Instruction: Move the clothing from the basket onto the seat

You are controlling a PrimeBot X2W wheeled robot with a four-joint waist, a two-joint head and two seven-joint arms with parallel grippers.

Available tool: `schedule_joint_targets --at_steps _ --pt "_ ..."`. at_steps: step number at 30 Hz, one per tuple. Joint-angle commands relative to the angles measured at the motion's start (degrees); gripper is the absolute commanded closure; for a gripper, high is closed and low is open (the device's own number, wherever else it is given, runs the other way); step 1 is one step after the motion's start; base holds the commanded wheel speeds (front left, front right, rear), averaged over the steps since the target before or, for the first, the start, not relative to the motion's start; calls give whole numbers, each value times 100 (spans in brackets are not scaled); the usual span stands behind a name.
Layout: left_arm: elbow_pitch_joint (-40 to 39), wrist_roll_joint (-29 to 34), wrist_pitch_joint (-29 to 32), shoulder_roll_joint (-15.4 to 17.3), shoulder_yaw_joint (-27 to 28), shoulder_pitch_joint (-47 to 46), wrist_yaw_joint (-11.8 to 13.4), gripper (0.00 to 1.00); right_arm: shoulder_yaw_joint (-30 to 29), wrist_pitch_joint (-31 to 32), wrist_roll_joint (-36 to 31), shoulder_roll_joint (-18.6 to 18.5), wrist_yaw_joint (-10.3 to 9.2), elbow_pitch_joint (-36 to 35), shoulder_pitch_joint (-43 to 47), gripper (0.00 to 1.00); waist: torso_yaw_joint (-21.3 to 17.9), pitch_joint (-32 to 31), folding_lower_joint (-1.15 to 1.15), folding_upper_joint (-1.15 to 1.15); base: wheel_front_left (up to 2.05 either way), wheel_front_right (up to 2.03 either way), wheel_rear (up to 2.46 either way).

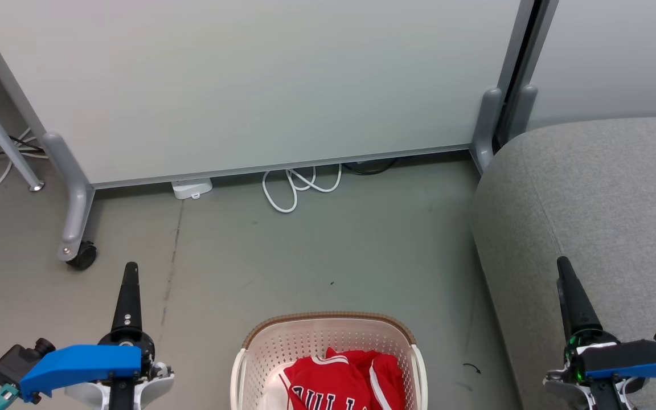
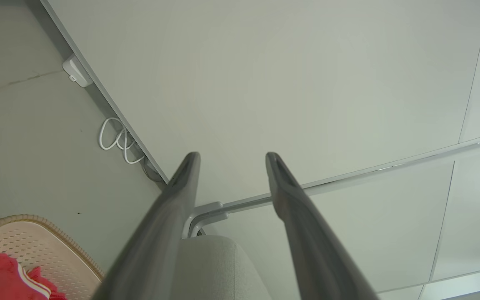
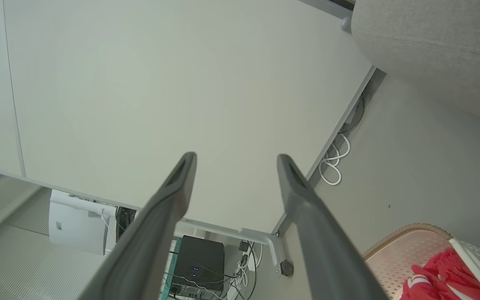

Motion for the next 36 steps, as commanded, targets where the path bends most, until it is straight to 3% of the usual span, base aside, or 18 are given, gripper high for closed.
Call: schedule_joint_targets --at_steps 1,2,3,20,36 --pt "-126 171 -55 36 -32 -169 40 25 26 -49 -201 -33 10 -132 -101 0 3 0 0 0 0 0 0" --pt "-139 261 -81 36 -54 -168 48 20 40 -75 -300 -34 10 -143 -95 0 5 0 0 0 0 0 0" --pt "-143 345 -101 36 -82 -165 60 0 59 -94 -410 -34 11 -153 -91 0 7 0 0 0 0 0 0" --pt "-132 2714 -454 41 -619 -227 456 0 248 -444 -2025 -45 14 -234 -53 0 53 13 0 0 0 0 0" --pt "129 4164 -735 69 -1037 -286 672 0 379 -723 -3407 -54 14 -131 -13 0 94 4 0 0 0 0 0"
